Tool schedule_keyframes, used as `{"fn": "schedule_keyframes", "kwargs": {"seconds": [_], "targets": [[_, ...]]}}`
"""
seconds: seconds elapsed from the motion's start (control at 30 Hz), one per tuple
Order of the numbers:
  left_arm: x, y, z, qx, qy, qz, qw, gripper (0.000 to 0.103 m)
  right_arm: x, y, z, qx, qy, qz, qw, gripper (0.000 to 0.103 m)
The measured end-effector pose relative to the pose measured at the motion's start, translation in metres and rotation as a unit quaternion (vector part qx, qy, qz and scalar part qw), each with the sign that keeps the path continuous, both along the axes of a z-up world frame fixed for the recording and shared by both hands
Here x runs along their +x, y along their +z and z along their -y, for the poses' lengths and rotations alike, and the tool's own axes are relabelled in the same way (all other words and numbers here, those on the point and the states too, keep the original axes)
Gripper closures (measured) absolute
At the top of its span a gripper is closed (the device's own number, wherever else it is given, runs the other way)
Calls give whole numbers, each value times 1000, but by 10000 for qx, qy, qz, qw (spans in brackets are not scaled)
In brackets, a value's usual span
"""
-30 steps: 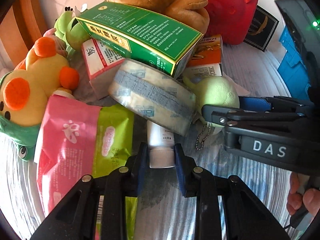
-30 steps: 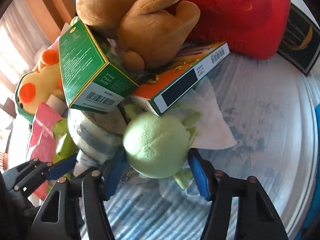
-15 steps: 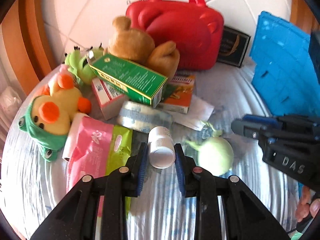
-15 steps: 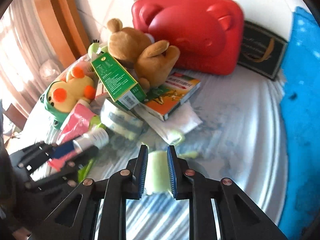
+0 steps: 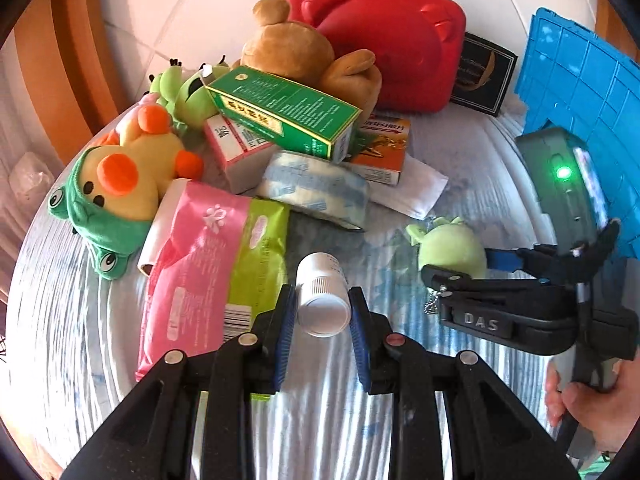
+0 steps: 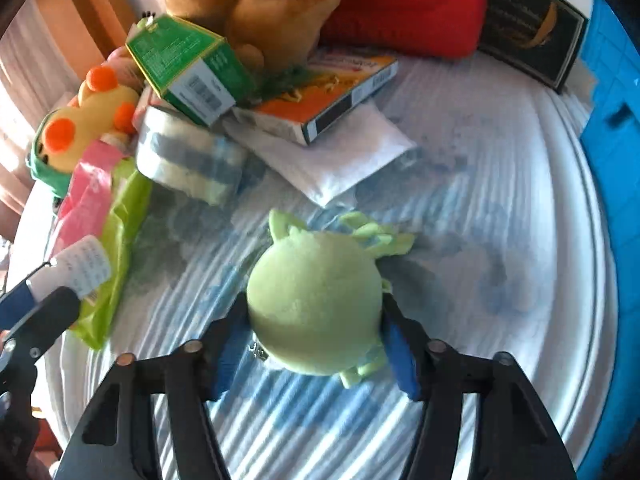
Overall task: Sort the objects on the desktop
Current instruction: 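Grasp the white pill bottle with the left tool while the right tool grasps the green plush ball, then carry the pill bottle and green plush ball into the blue crate and release both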
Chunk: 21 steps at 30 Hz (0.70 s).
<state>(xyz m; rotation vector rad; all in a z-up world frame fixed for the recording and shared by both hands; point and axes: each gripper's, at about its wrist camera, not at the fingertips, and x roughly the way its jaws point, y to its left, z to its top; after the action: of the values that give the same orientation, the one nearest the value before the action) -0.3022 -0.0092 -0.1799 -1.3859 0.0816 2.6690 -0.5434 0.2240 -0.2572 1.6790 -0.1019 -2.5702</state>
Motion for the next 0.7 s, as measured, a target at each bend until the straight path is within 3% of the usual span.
{"fn": "schedule_keyframes", "kwargs": {"seconds": [0.1,0.3,0.43,0.57,0.7], "targets": [[7,11,1,-18,-42,-186,9998,77,17,25,0,-189,-23,-220,9996,42],[28,62,-10,231,-227,-781,9964,77,83,121,-1,-134,-43,-1355,9907,42],[47,103,-31,194,-499,-1263,9905,77,124,185,-7,113,-318,-2200,9749,41],[65,145,-60,353,-926,-1683,9807,77,169,237,-23,374,-716,-3008,9502,41],[79,179,-92,588,-1338,-1994,9690,77,208,270,-47,504,-1133,-3417,9316,41]]}}
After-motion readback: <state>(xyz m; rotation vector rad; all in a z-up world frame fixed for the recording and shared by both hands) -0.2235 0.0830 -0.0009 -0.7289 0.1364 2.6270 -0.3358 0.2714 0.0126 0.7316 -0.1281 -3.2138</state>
